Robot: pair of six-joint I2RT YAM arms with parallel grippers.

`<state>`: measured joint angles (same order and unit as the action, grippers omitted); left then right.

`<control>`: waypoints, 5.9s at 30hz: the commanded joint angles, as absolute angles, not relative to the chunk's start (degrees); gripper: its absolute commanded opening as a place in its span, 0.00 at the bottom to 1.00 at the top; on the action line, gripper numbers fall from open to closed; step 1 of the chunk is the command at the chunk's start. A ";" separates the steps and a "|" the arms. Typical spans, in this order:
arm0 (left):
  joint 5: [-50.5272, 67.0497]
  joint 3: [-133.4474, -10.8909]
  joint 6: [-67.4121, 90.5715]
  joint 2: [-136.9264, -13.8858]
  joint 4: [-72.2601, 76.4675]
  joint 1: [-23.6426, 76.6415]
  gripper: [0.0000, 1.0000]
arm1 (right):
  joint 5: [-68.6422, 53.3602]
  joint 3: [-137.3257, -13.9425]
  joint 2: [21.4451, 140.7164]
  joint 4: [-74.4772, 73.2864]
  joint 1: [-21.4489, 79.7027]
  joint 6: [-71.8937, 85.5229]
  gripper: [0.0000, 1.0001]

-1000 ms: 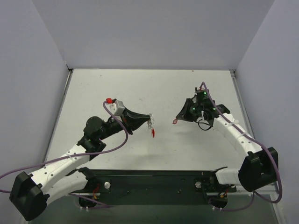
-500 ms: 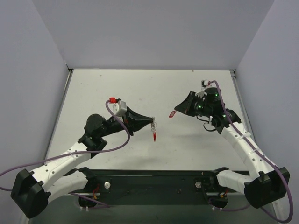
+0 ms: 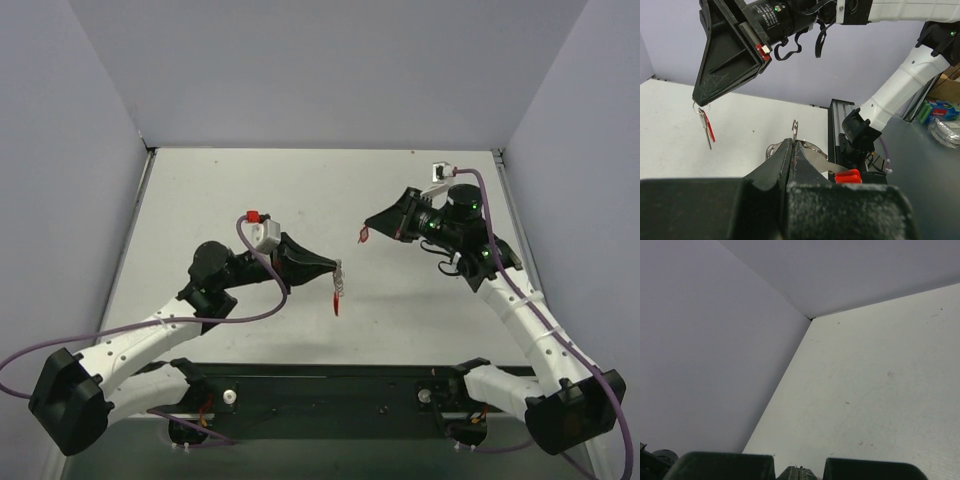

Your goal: Put the keys on the keyring

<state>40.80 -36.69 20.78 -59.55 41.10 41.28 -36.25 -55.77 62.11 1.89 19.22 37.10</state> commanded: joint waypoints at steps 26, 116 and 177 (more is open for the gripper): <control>36.21 -43.68 18.64 -65.56 39.99 43.68 0.00 | -34.19 -60.91 58.89 -3.07 25.57 35.33 0.00; 43.24 -42.36 4.57 -54.58 29.62 44.03 0.00 | -66.18 -66.27 61.52 -6.59 29.53 25.31 0.00; 27.51 -50.01 -2.20 -58.54 9.84 46.41 0.00 | -56.78 -67.68 64.69 -6.94 32.43 29.27 0.00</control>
<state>31.29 -46.78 -0.95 -58.37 9.65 46.02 -56.10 -64.97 64.27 -8.82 31.35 27.53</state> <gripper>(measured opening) 0.020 0.026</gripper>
